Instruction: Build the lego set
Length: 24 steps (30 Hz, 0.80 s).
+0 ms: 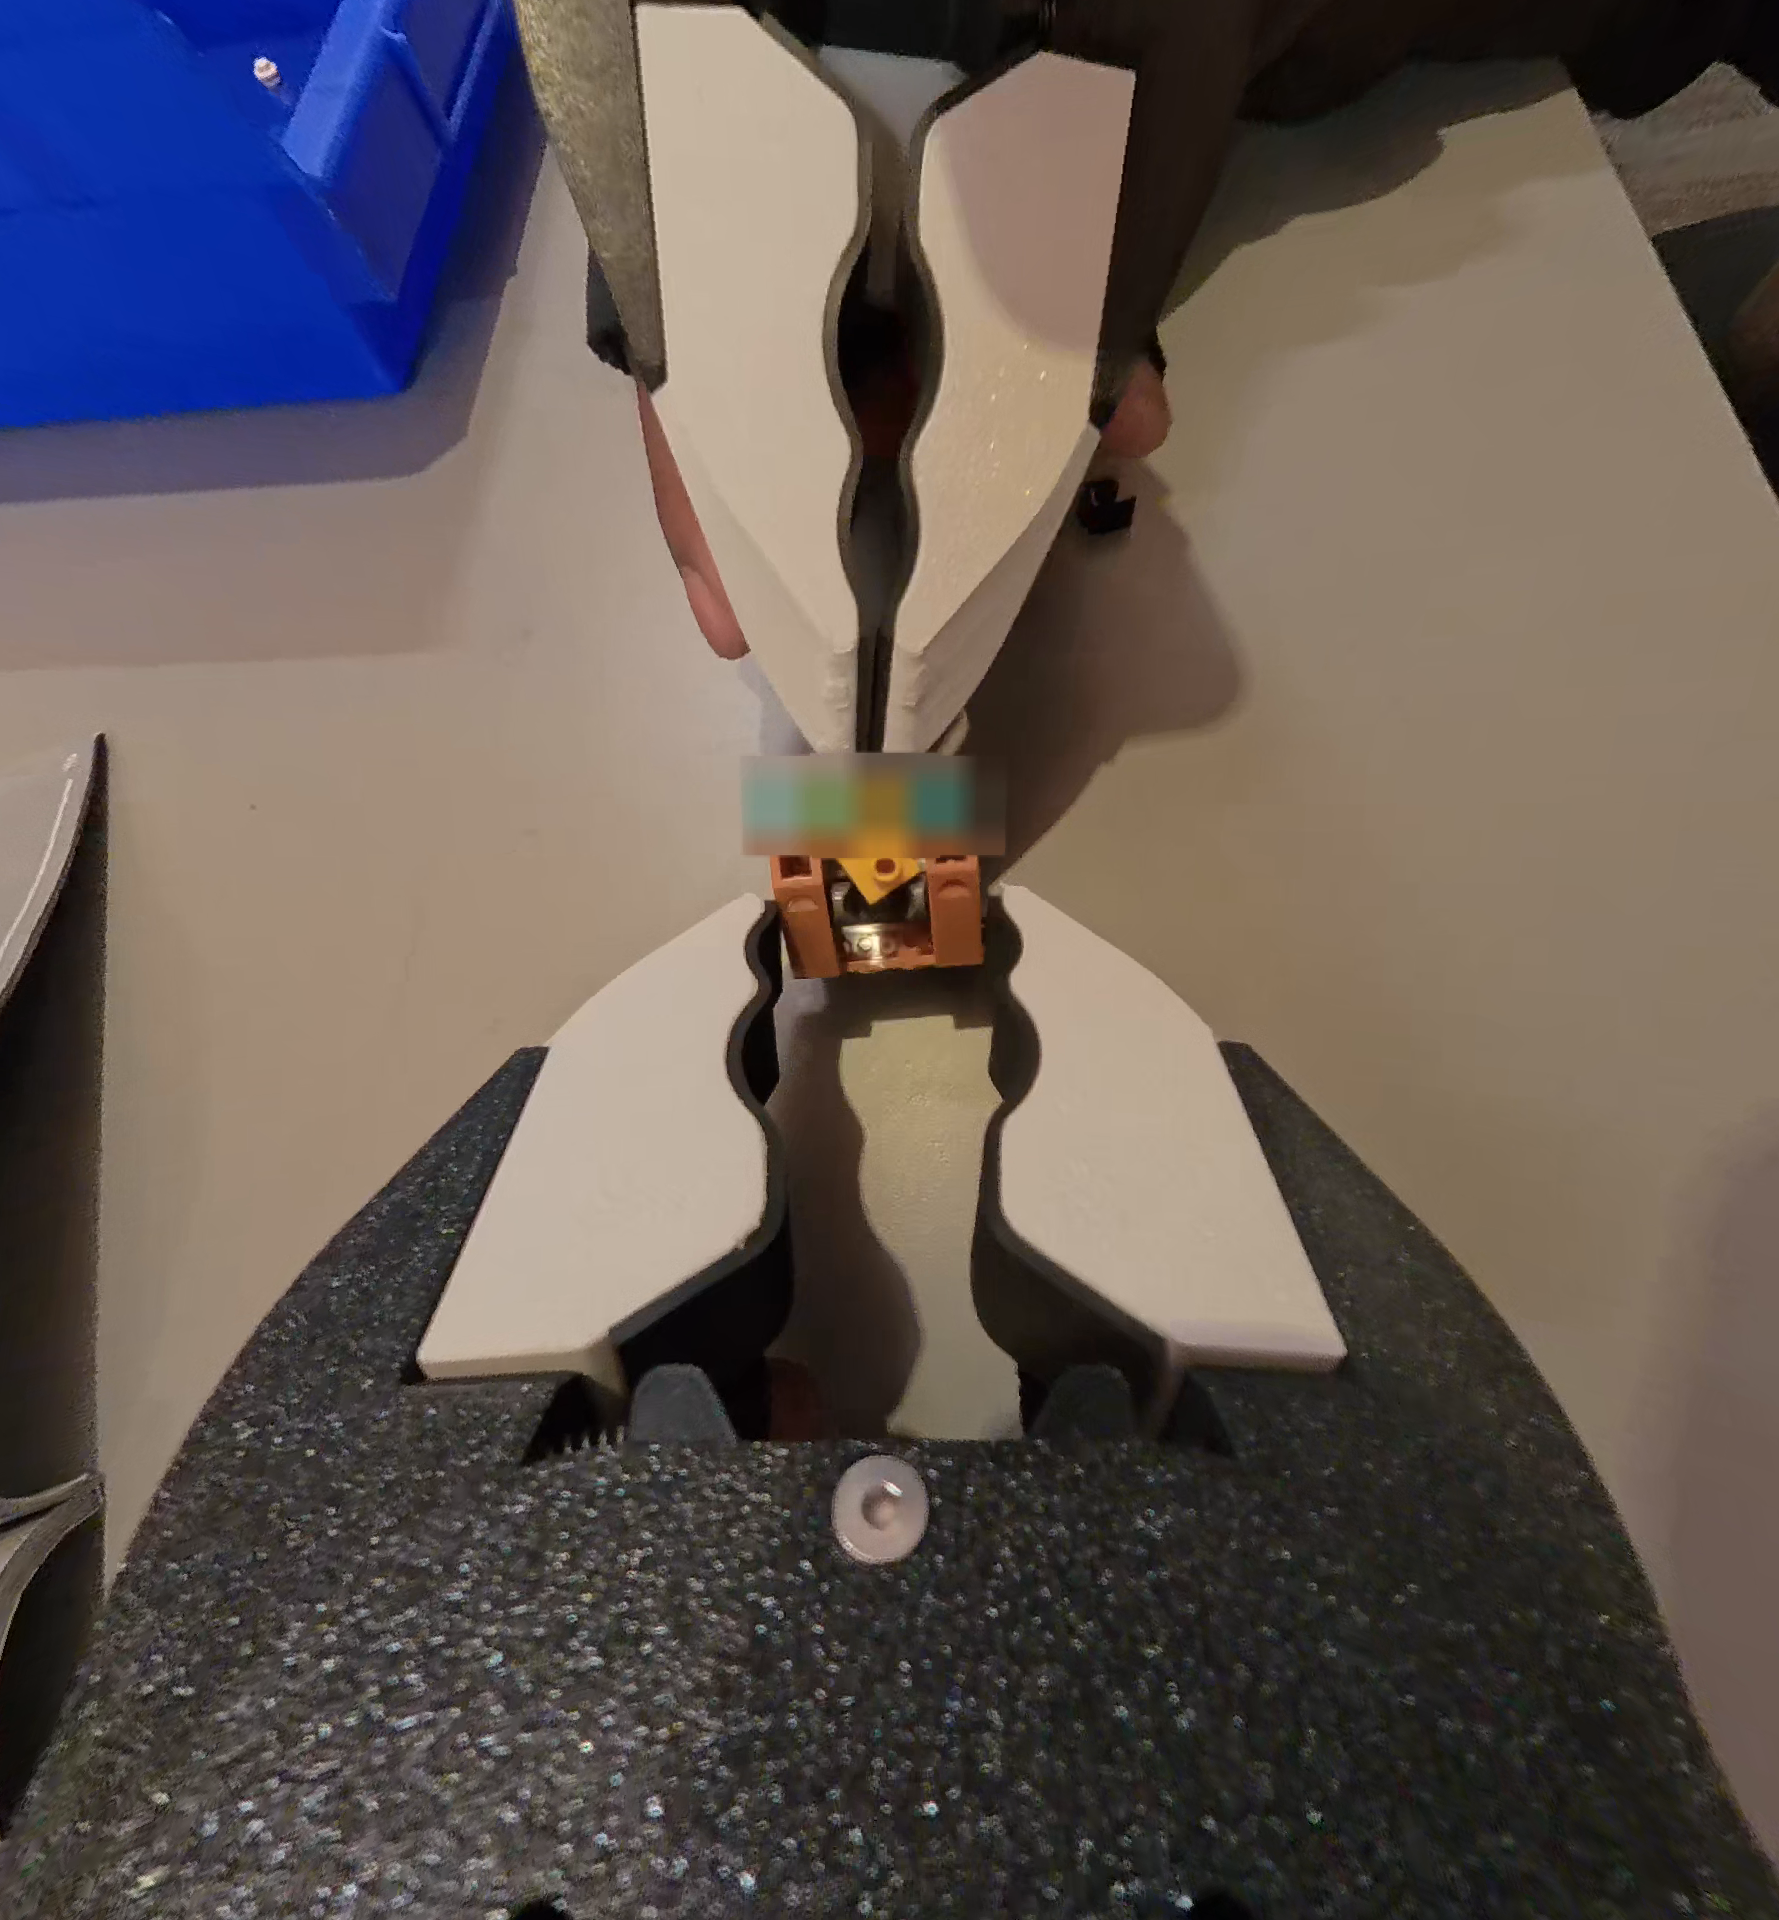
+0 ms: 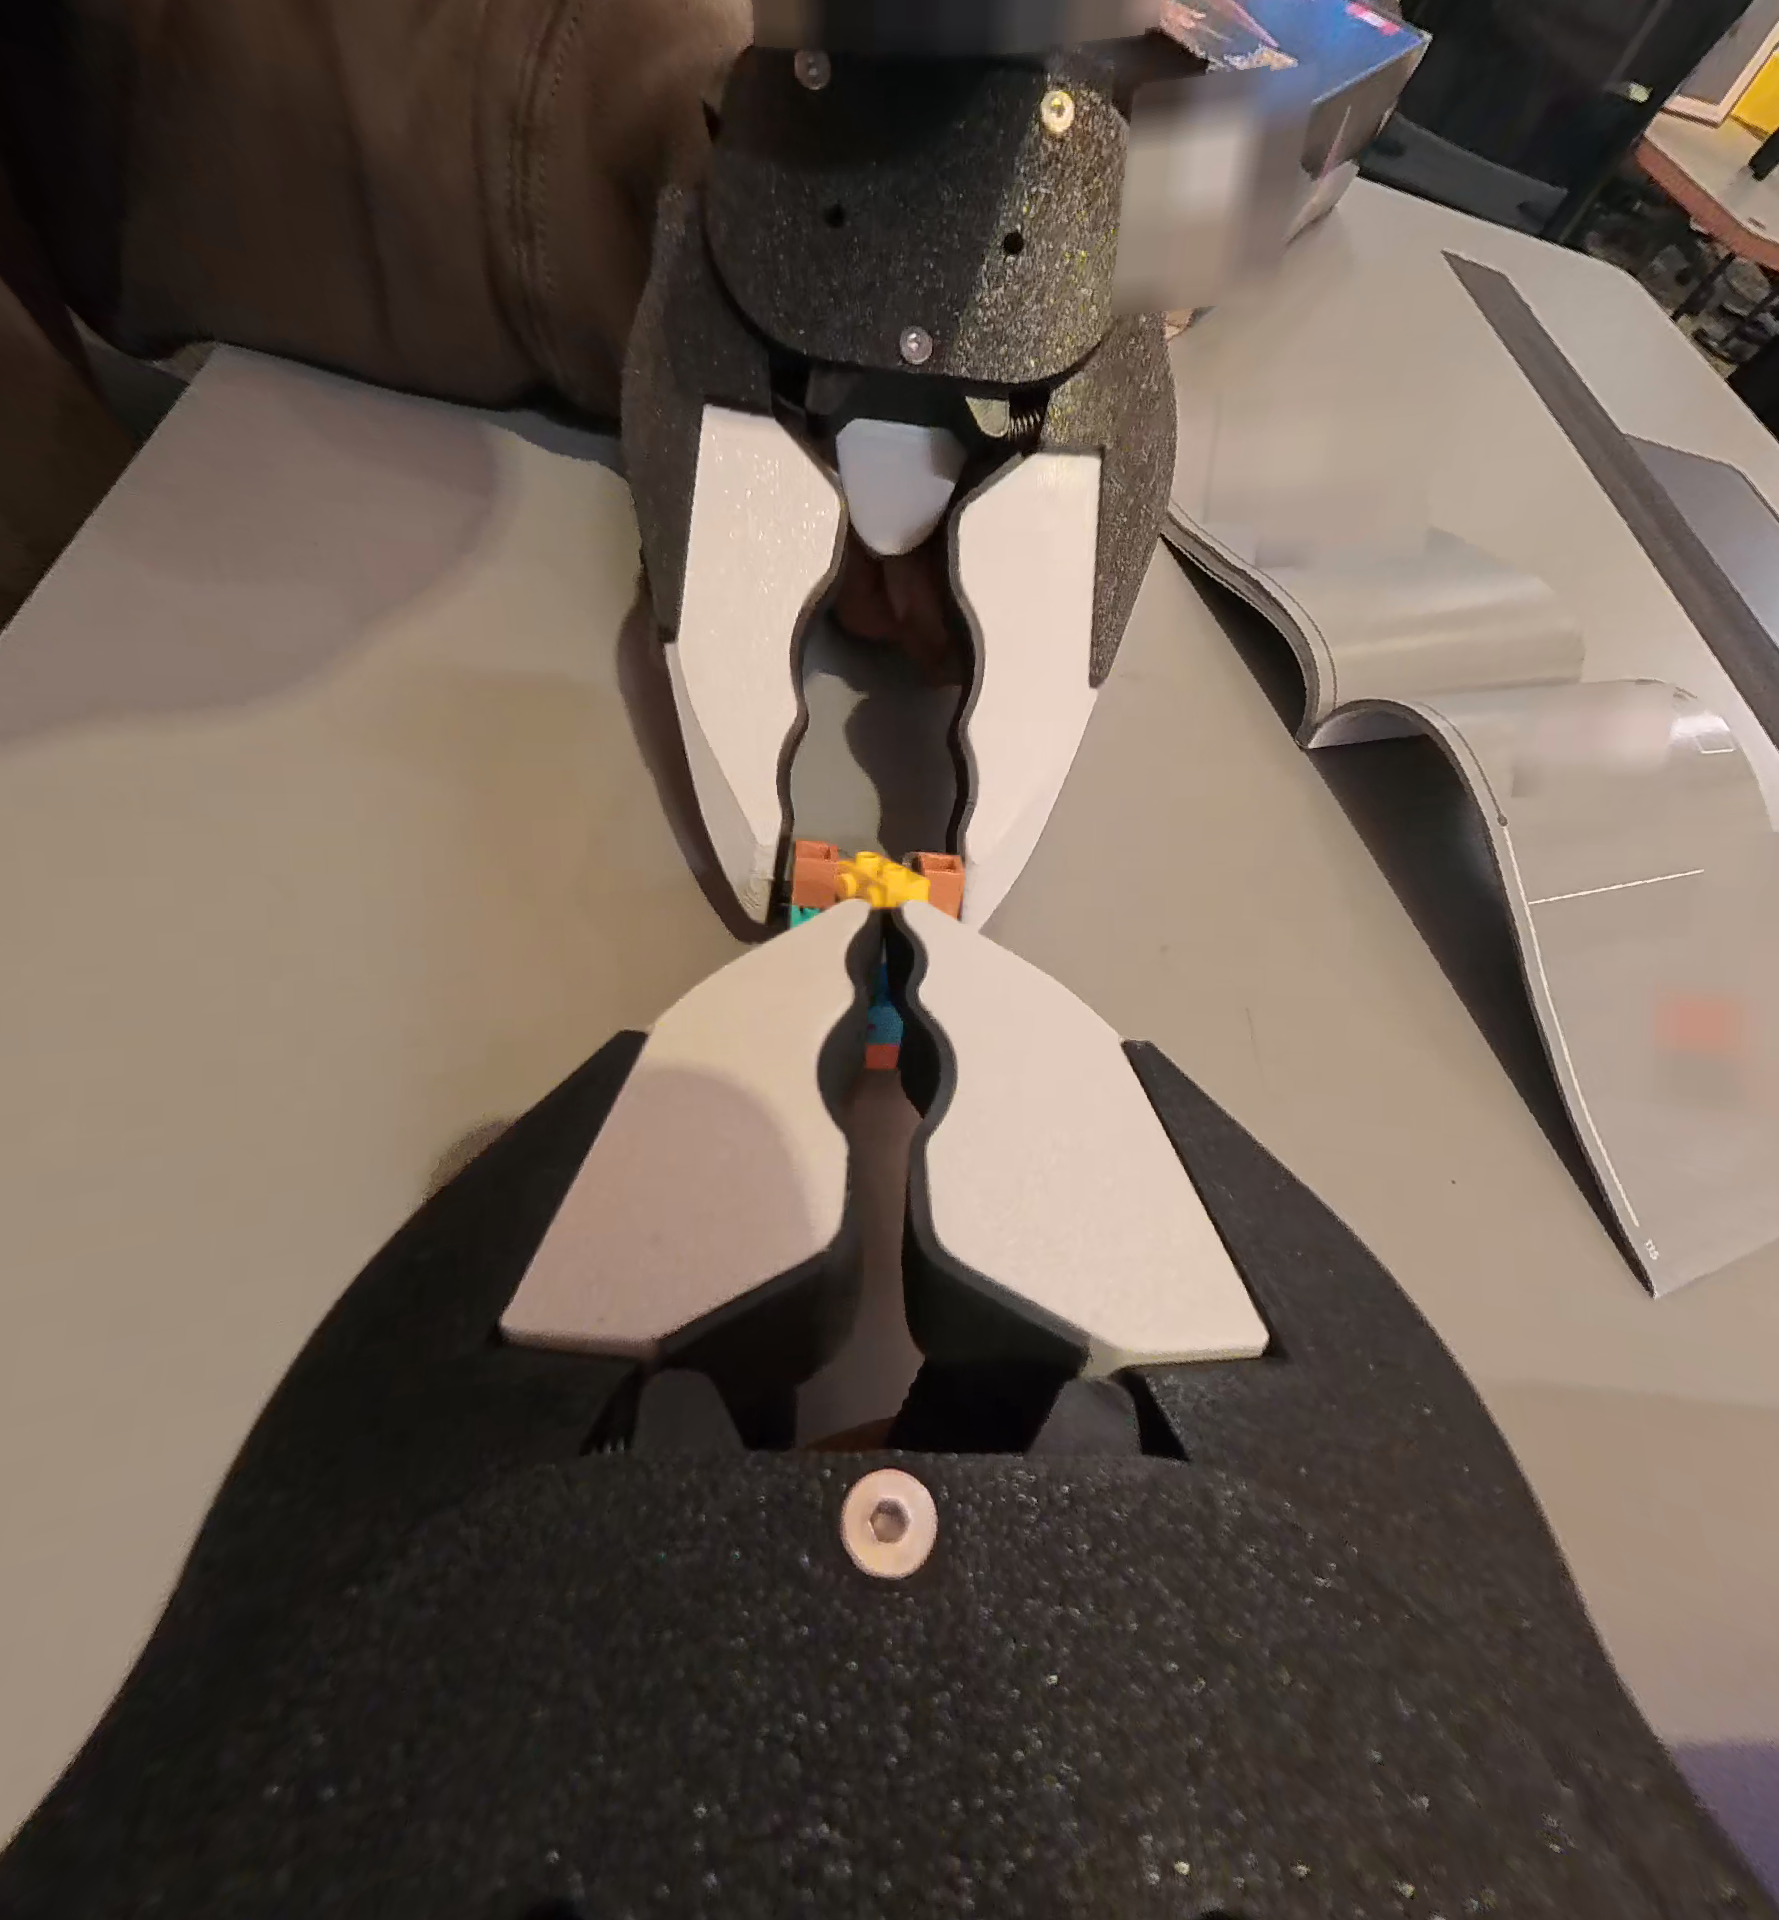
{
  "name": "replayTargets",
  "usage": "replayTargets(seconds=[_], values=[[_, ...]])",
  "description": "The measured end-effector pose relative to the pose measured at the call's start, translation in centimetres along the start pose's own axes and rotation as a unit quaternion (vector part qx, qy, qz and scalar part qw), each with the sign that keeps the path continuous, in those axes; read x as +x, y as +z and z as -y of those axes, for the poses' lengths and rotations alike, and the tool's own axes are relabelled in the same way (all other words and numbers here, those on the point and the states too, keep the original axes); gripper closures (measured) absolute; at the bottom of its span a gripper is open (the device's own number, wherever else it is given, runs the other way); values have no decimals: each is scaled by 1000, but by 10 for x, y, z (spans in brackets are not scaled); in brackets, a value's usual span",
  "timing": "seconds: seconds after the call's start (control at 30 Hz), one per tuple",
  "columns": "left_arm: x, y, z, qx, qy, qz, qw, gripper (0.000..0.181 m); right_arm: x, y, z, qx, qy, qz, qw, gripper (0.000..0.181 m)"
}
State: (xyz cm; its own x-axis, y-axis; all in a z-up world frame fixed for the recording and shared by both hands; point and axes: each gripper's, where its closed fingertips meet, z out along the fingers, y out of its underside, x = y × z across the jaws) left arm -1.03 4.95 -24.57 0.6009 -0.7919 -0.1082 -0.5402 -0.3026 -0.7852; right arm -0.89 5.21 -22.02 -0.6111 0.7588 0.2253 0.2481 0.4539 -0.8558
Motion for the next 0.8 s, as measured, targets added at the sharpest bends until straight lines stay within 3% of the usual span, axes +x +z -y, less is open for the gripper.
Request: replayTargets(seconds=[0.3,0.4,0.57,0.8], values=[[-9,-25,6,32,-32,-4,999,143,3,-2,-1,2,-6,-13,1000,178],[-9,-35,16,68,-39,-11,997,156,4,-4,1,9,-11,-19,1000,178],[-10,-30,15,67,-56,-15,996,165,3,-2,10,35,-5,-15,999,176],[-6,-22,11,52,-53,-21,997,165,4,8,5,1,1,-23,1000,172]])
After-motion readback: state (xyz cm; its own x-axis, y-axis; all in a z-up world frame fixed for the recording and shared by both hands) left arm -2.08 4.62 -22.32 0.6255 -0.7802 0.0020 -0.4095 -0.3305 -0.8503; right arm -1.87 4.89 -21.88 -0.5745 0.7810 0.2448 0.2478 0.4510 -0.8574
